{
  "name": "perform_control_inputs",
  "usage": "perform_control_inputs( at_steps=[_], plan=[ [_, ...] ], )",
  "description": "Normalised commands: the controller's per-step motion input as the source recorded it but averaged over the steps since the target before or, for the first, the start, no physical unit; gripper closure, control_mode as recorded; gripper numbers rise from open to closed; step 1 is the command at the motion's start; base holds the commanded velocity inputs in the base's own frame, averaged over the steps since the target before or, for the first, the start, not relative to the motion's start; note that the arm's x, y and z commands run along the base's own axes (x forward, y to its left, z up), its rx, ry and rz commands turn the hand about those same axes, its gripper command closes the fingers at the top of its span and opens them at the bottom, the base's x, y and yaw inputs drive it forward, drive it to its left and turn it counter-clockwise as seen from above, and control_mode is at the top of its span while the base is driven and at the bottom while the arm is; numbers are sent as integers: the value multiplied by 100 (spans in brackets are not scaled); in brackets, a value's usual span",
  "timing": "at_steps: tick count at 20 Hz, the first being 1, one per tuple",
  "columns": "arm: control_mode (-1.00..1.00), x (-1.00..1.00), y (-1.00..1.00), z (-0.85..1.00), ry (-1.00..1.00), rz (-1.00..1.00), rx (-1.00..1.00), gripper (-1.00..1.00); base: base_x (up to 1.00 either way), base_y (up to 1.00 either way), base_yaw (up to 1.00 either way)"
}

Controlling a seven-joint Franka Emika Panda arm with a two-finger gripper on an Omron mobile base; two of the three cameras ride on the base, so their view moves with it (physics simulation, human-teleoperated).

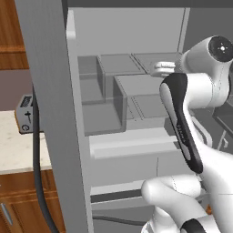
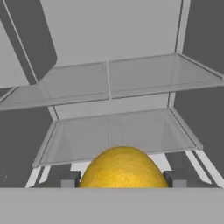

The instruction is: Grab the lemons from the fridge, place them in the blender, close the lid, and turn on the blender to create a marinade.

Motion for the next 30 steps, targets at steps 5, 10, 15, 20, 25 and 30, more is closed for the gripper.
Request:
perform_control_inputs(
  at_steps=[5,10,15,20,25,30],
  plan=[
    [-100,-8,20,-32,18,1,0,100,0,0,0],
    [100,-17,8,-2,8,0,2,100,-47,15,0],
    [100,0,0,0,0,0,0,100,-86,50,-1],
    [100,0,0,0,0,0,0,100,-100,61,-9],
    [100,0,0,0,0,0,0,100,-100,45,-19],
    [100,0,0,0,0,0,0,100,-100,52,-35]
  ],
)
